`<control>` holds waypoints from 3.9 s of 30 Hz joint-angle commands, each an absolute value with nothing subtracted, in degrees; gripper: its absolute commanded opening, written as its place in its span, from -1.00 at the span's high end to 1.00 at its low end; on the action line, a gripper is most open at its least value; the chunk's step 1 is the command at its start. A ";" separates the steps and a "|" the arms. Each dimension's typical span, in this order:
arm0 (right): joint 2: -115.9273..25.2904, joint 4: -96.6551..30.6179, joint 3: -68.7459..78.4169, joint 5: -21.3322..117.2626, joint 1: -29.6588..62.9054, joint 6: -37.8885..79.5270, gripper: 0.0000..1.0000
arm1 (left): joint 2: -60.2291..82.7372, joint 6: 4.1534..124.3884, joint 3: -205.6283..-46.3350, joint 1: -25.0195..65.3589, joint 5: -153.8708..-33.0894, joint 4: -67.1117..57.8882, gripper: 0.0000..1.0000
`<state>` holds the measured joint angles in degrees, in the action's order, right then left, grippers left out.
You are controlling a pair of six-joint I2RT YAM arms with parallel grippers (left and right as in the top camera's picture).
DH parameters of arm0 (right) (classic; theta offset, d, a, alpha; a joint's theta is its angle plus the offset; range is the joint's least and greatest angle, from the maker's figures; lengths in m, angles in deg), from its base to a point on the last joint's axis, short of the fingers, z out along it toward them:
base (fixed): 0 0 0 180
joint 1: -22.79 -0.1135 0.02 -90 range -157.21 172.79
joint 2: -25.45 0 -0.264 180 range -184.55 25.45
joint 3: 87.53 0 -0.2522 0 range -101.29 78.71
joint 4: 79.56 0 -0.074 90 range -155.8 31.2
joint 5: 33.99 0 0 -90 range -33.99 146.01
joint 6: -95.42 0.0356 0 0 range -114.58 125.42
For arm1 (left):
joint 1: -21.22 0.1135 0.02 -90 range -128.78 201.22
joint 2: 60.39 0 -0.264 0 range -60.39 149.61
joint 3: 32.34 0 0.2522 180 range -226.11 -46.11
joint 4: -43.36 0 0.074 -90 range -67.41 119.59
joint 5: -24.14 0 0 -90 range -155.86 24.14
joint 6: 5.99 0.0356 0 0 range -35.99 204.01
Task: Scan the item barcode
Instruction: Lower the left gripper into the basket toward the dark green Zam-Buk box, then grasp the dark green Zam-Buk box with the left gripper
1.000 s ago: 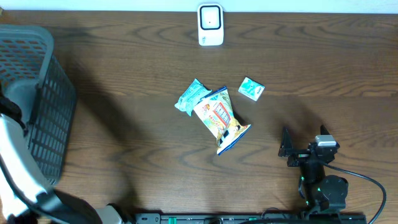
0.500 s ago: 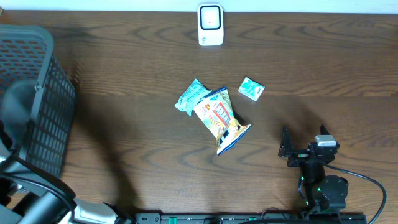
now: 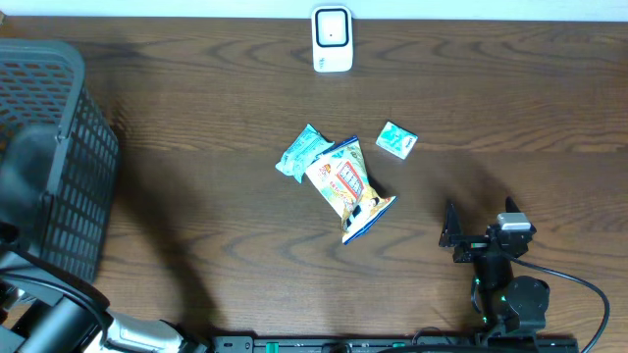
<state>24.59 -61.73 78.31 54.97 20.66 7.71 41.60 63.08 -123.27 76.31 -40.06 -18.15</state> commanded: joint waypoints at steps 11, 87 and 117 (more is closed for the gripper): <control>24.70 -61.49 78.40 55.23 20.07 7.07 -0.99 | 42.39 60.98 -122.90 80.77 -39.97 -17.39 -0.47; 24.70 -61.49 78.40 55.23 20.07 7.05 -0.99 | 50.76 65.51 -122.92 80.40 -65.48 -0.38 -0.81; 24.70 -61.49 78.40 55.23 20.07 7.05 -0.99 | 50.87 68.89 -122.92 80.51 -65.15 8.12 -0.80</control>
